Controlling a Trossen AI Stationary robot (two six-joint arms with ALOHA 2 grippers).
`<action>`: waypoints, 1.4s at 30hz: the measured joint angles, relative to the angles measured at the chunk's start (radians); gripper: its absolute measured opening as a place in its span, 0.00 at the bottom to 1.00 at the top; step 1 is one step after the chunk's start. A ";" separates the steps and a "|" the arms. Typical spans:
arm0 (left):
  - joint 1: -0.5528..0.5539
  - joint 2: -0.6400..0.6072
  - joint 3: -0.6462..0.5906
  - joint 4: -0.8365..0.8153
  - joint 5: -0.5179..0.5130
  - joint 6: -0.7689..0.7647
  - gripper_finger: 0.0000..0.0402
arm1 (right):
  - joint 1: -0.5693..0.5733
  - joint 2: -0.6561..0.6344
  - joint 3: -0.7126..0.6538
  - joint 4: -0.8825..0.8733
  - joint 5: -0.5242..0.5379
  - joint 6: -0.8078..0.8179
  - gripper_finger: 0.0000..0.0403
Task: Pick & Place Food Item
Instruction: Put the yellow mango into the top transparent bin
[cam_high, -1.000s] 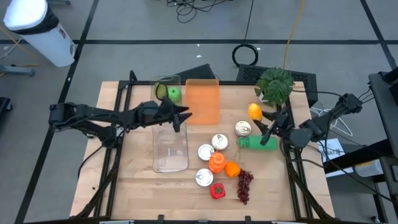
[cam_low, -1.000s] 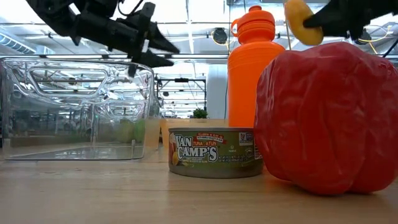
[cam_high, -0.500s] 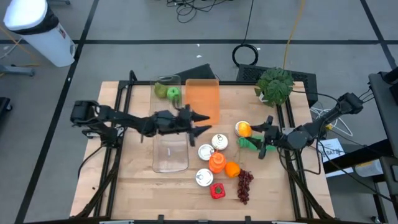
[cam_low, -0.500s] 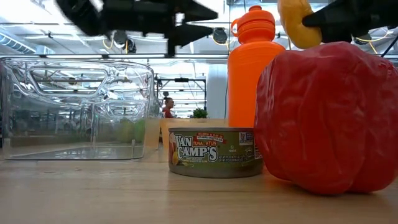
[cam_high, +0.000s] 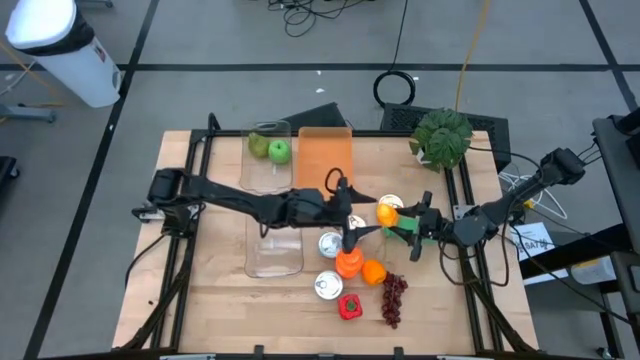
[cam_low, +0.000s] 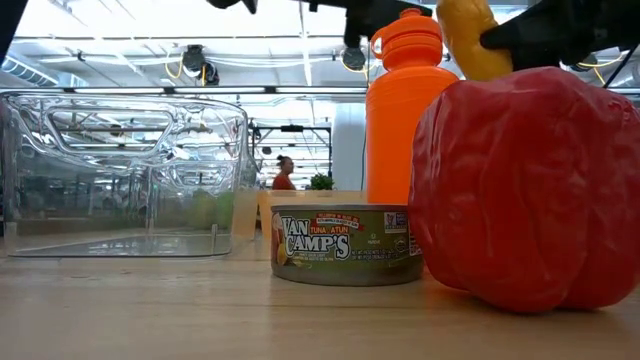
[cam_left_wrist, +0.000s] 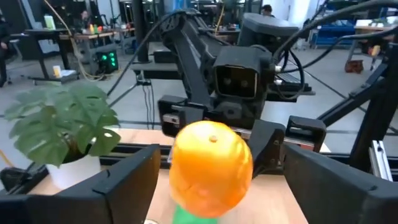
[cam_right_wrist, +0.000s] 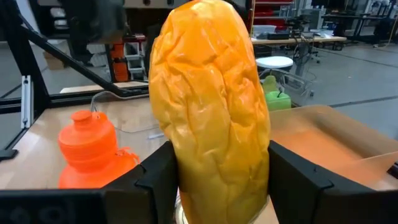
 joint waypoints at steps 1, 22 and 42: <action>-0.001 0.012 0.007 0.000 0.002 0.000 0.85 | 0.000 0.003 0.000 0.007 0.000 -0.006 0.47; 0.018 0.057 0.032 -0.010 0.060 -0.064 0.49 | -0.048 0.105 0.000 0.123 -0.109 -0.043 0.49; 0.001 -0.192 -0.134 -0.202 -0.304 -0.012 0.42 | 0.036 0.018 0.002 0.149 -0.108 -0.058 0.64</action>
